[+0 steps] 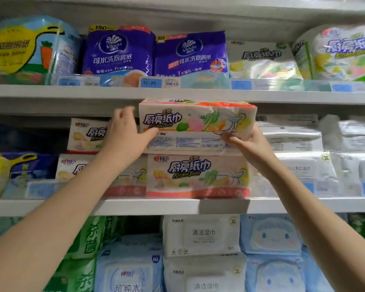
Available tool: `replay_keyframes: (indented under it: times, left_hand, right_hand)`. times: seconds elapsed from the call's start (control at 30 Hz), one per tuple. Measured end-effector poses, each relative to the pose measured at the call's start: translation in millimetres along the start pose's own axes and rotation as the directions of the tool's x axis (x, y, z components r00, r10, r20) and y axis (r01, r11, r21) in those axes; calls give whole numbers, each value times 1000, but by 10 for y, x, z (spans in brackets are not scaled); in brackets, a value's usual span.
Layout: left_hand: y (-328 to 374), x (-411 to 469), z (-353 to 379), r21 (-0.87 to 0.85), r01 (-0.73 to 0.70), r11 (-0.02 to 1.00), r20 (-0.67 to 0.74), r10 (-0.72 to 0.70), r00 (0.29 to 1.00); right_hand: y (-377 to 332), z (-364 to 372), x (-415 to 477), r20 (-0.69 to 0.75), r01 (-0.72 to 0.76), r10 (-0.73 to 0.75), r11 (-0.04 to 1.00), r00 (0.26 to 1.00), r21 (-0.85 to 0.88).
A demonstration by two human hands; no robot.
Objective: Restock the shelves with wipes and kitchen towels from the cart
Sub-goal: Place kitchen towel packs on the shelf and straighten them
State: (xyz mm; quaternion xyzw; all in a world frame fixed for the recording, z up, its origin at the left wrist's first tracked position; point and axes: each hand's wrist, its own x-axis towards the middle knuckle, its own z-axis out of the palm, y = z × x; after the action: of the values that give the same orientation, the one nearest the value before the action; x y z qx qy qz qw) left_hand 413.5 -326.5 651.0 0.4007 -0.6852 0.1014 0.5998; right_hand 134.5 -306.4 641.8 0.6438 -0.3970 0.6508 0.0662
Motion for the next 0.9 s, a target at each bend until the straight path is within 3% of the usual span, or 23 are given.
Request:
replay_keyframes:
  times: [0.07,0.1,0.23,0.37,0.67,0.9]
  left_hand:
    - [-96,-36,87,-186,159,970,126,-137,983]
    - [-117,-37,146,-219,167,961,151,-136,979]
    - [-92,23,302,-112,109,988,95,-98,991]
    - [-80,71,358,-80,111,991,96,-103,990]
    - [-78,136,519,-89,113,990,93,-105,990]
    - [-97,140,524,-15,95,995,83,-93,992]
  right_hand:
    - [-11,10,6,-4,-16,16,999,1000,-33]
    - [-20,17,18,-2,-24,23,998,1000,-58]
    - [-106,72,39,-100,-103,84,973,991,-207]
    - [-192,175,4,-288,-89,-72,856,955,-510]
    - [-128,194,-51,-232,-45,-128,784,964,-619]
    - [-129,232,-10,-210,-119,-26,752,977,-648]
